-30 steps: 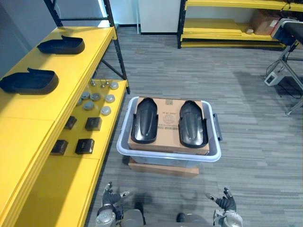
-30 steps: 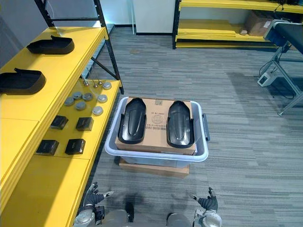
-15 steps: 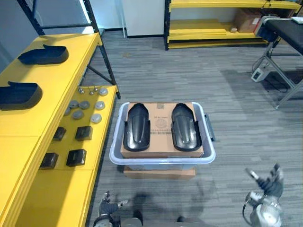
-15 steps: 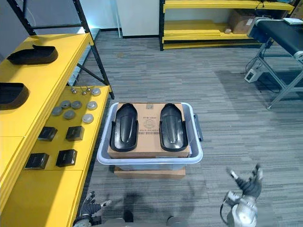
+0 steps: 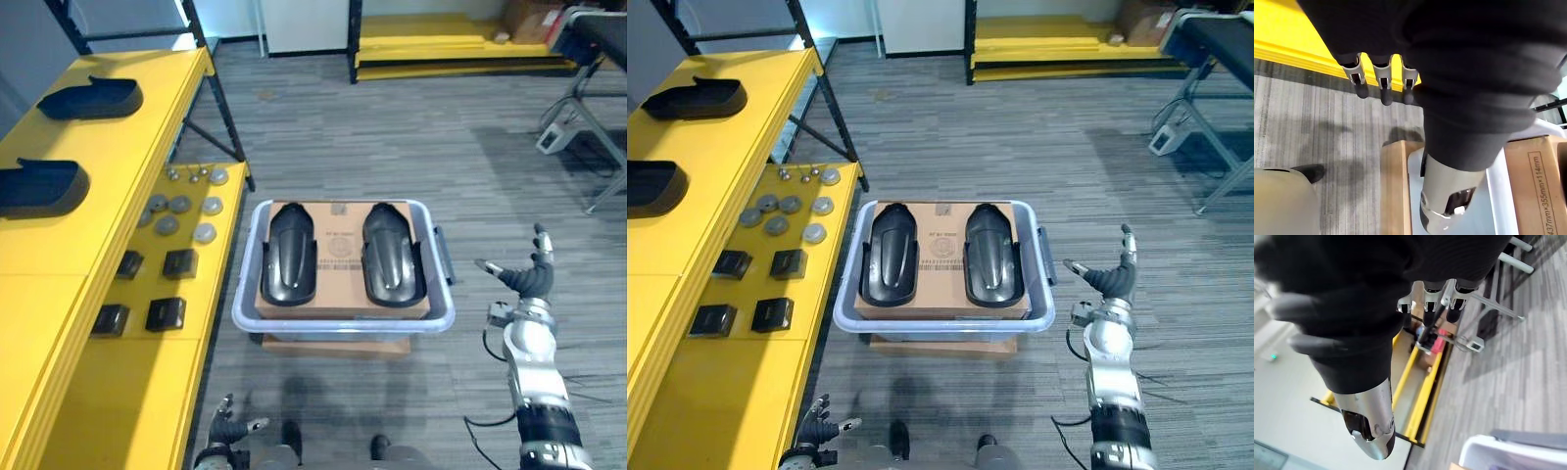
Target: Walk over and take plastic housings, then place them on the shelf
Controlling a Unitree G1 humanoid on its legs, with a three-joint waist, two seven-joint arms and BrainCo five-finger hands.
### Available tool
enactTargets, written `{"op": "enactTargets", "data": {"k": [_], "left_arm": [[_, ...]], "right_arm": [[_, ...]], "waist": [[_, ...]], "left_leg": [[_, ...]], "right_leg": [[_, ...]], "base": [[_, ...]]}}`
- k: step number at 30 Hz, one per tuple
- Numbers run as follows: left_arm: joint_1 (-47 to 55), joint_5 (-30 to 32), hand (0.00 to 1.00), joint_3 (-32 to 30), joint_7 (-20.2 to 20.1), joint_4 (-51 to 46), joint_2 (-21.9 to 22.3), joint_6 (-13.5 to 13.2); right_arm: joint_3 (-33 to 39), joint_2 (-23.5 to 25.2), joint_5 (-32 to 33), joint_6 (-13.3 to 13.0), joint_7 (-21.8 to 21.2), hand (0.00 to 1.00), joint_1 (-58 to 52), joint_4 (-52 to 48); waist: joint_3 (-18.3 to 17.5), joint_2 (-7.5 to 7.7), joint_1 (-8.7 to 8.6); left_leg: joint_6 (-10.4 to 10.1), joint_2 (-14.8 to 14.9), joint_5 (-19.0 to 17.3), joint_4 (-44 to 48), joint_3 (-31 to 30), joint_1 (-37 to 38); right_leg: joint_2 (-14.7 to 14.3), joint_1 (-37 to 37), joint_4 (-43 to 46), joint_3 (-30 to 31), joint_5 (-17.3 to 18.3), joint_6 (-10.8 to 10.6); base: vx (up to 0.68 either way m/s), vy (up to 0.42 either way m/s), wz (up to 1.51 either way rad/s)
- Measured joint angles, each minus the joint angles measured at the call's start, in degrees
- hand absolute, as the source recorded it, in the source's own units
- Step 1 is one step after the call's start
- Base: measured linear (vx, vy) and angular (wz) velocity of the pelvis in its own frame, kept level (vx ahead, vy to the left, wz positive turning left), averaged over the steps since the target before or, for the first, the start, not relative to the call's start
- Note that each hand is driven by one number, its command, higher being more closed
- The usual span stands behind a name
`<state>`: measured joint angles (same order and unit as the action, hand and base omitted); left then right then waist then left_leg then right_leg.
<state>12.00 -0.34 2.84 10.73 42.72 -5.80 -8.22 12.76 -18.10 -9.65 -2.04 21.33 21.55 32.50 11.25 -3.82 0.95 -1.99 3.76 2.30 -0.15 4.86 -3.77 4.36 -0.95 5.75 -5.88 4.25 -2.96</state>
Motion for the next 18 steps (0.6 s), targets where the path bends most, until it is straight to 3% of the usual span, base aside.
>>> {"op": "enactTargets", "data": {"k": [6, 11, 16, 17, 18], "left_arm": [[-2.08, -0.91, 0.00, 0.18, 2.68, -0.03, 0.04, -1.22], [-3.40, -1.37, 0.00, 1.59, 4.11, -0.02, 0.05, -1.29], [-4.62, -1.84, 0.00, 2.43, 4.47, -0.55, 0.24, -2.16], [-4.76, -1.89, 0.00, 2.94, 4.54, -0.67, 0.27, -2.34], [-4.82, -2.36, 0.00, 3.13, 4.58, -0.84, 0.27, -2.38]], "right_arm": [[-0.36, -2.76, 0.10, 1.33, 1.39, 0.00, 14.97, 16.15], [-0.32, -4.45, 0.60, 1.86, 1.37, 0.00, 19.56, 25.25], [0.45, -5.47, 2.00, 2.67, 1.27, 0.00, 24.39, 31.88], [0.77, -5.90, 2.49, 2.68, 1.26, 1.00, 25.70, 33.17], [0.84, -6.12, 2.62, 2.67, 1.24, 1.00, 26.38, 33.94]], "waist": [[5.21, -1.01, 0.57], [7.06, -2.17, 1.58], [9.32, -2.69, 1.43], [10.07, -2.88, 1.49], [10.38, -2.98, 1.54]], "left_leg": [[0.21, -0.10, 4.45, -3.01, -2.49, -3.89], [0.34, -0.50, 5.56, -3.98, -3.45, -5.11], [0.54, -0.82, 6.98, -4.91, -5.05, -6.62], [0.53, -0.90, 7.07, -5.04, -5.34, -6.65], [0.53, -0.92, 7.09, -5.05, -5.43, -6.72]], "right_leg": [[-0.14, -4.34, 0.14, -1.99, -2.08, -0.19], [0.08, -5.53, 0.11, -2.66, -2.44, -0.31], [0.25, -6.60, 0.17, -4.31, -2.50, -0.29], [0.29, -6.59, 0.17, -4.58, -2.50, -0.28], [0.30, -6.60, 0.16, -4.67, -2.50, -0.28]], "base": [[-0.13, 0.009, 0.18], [-0.04, 0.021, 0.10], [0.02, 0.005, 0.15], [0.02, -0.001, 0.09], [0.03, -0.001, 0.11]]}}
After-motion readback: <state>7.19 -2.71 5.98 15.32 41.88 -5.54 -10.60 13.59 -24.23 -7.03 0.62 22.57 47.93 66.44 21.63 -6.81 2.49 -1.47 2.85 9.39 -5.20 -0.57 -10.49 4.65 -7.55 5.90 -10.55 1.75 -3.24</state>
